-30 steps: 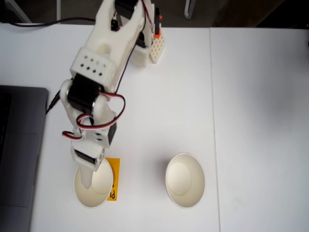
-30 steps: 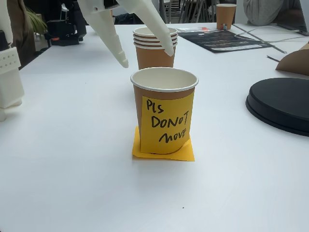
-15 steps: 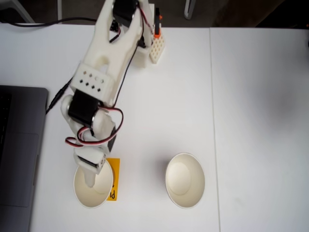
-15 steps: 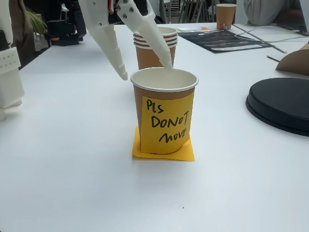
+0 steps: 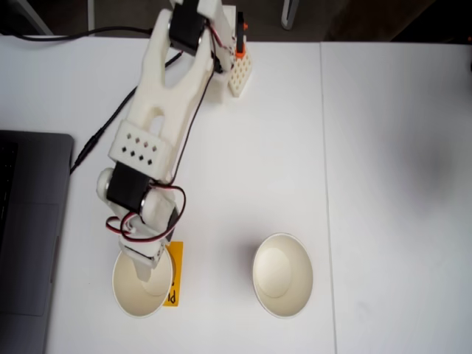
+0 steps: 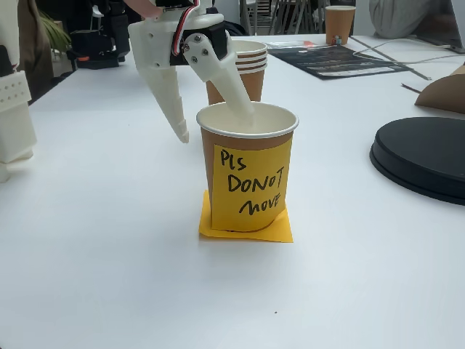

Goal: Pickup cup and make a pile of cup.

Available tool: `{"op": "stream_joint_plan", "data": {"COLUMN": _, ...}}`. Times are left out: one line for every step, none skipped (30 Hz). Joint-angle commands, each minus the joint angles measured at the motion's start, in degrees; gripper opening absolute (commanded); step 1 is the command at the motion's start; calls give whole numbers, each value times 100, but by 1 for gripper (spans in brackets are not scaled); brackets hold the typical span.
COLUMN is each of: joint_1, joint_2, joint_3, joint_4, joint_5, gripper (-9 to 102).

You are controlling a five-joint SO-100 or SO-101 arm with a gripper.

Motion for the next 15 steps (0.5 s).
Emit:
{"op": "stream_joint_plan", "data": {"joint_1": 26, "joint_2": 18, "joint_3": -536, "joint_4": 0, "joint_5": 44, "gripper": 31}}
{"op": "stream_joint_plan", "data": {"joint_1": 26, "joint_2": -18, "joint_3": -536, "joint_4": 0, "joint_5": 44, "gripper": 31}}
{"op": "stream_joint_plan", "data": {"joint_1": 26, "joint_2": -53, "joint_3": -545, "joint_4": 0, "joint_5": 44, "gripper": 31}}
{"op": "stream_joint_plan", "data": {"joint_1": 26, "joint_2": -79, "joint_3": -545, "joint_4": 0, "joint_5": 44, "gripper": 31}}
{"op": "stream_joint_plan", "data": {"joint_1": 26, "joint_2": -105, "joint_3": -545, "joint_4": 0, "joint_5": 44, "gripper": 31}}
{"op": "stream_joint_plan", "data": {"joint_1": 26, "joint_2": -123, "joint_3": -545, "joint_4": 0, "joint_5": 44, "gripper": 31}}
{"op": "stream_joint_plan", "data": {"joint_1": 26, "joint_2": -149, "joint_3": -545, "joint_4": 0, "joint_5": 44, "gripper": 31}}
{"op": "stream_joint_plan", "data": {"joint_1": 18, "joint_2": -176, "joint_3": -554, "joint_4": 0, "joint_5": 44, "gripper": 31}}
{"op": "stream_joint_plan", "data": {"joint_1": 18, "joint_2": -202, "joint_3": -554, "joint_4": 0, "joint_5": 44, "gripper": 31}}
{"op": "stream_joint_plan", "data": {"joint_1": 18, "joint_2": -220, "joint_3": -554, "joint_4": 0, "joint_5": 44, "gripper": 31}}
{"op": "stream_joint_plan", "data": {"joint_1": 18, "joint_2": -237, "joint_3": -580, "joint_4": 0, "joint_5": 44, "gripper": 31}}
{"op": "stream_joint_plan", "data": {"joint_1": 9, "joint_2": -272, "joint_3": -642, "joint_4": 0, "joint_5": 44, "gripper": 31}}
{"op": "stream_joint_plan", "data": {"joint_1": 9, "joint_2": -325, "joint_3": -729, "joint_4": 0, "joint_5": 44, "gripper": 31}}
{"op": "stream_joint_plan", "data": {"joint_1": 9, "joint_2": -387, "joint_3": -835, "joint_4": 0, "joint_5": 44, "gripper": 31}}
{"op": "stream_joint_plan", "data": {"joint_1": 9, "joint_2": -457, "joint_3": -949, "joint_4": 18, "joint_5": 44, "gripper": 31}}
